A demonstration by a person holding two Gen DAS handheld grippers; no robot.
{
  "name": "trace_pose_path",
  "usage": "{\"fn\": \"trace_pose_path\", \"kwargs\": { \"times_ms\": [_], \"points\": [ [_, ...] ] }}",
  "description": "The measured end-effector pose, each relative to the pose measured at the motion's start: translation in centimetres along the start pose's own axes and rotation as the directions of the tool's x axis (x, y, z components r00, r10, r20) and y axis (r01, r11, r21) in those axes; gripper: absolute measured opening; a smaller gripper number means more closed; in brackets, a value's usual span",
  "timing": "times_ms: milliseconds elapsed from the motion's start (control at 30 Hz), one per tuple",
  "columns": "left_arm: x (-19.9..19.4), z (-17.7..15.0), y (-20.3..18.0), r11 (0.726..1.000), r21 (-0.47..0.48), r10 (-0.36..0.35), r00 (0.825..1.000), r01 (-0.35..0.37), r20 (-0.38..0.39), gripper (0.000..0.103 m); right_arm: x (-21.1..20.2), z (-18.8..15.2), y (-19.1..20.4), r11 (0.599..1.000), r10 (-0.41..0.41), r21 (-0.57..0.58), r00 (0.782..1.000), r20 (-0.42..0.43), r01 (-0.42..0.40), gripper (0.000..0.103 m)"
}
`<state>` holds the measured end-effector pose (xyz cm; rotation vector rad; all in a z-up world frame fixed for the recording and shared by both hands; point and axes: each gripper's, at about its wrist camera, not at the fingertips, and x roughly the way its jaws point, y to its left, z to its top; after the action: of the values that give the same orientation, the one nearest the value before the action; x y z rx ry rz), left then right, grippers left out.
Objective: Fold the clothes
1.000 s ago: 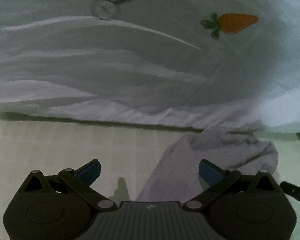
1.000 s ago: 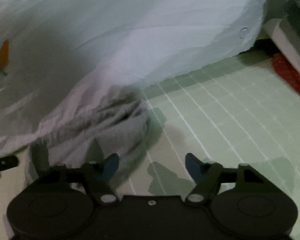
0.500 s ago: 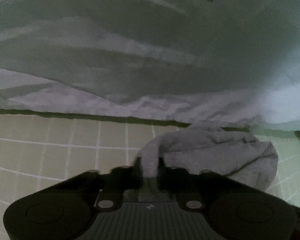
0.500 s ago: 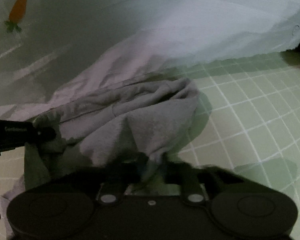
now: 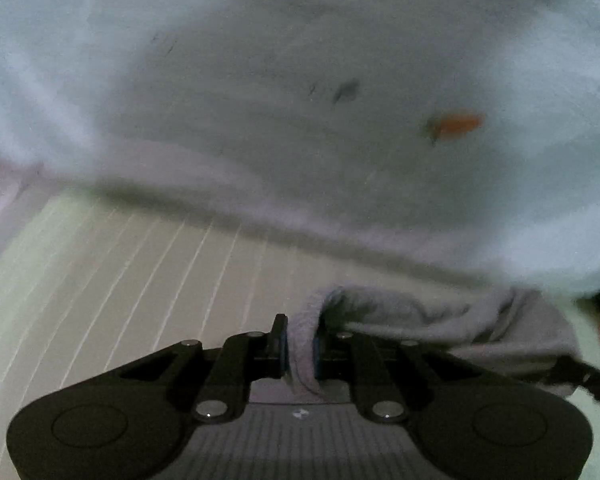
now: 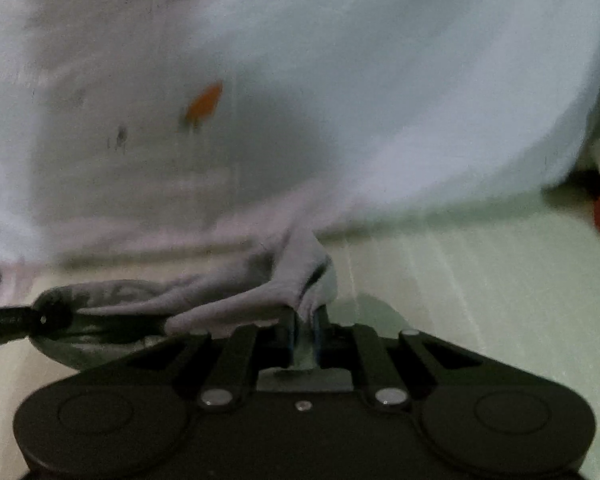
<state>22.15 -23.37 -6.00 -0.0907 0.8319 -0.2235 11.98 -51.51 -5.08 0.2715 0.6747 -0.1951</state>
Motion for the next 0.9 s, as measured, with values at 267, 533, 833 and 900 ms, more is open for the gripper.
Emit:
{"fn": "trace_pose_path", "kwargs": {
  "times_ms": [267,533,833,900],
  "points": [
    [-0.2,-2.1,1.1,0.998,0.051,-0.04,0.999,0.041,-0.015,0.054,-0.6,-1.8,-2.3,0.996,-0.012,0.093,0.998,-0.06,0.018,0.037],
    [3.2,-1.4,0.3,0.988,0.131,-0.061,0.99,0.078,-0.129,0.061,3.1,-0.3,-3.9,0.982,-0.069,0.167,0.992,-0.103,0.086,0.039],
    [4.9,-2.8,-0.9,0.969,0.225,-0.06,0.982,0.1,-0.177,0.026,7.3,-0.2,-2.7,0.984,0.012,0.176,0.982,-0.189,0.022,0.015],
    [4.7,-2.6,-0.7,0.97,0.222,-0.06,0.984,0.097,-0.168,0.013,6.9,0.3,-2.1,0.992,-0.022,0.121,0.988,-0.155,0.041,0.007]
  ]
}}
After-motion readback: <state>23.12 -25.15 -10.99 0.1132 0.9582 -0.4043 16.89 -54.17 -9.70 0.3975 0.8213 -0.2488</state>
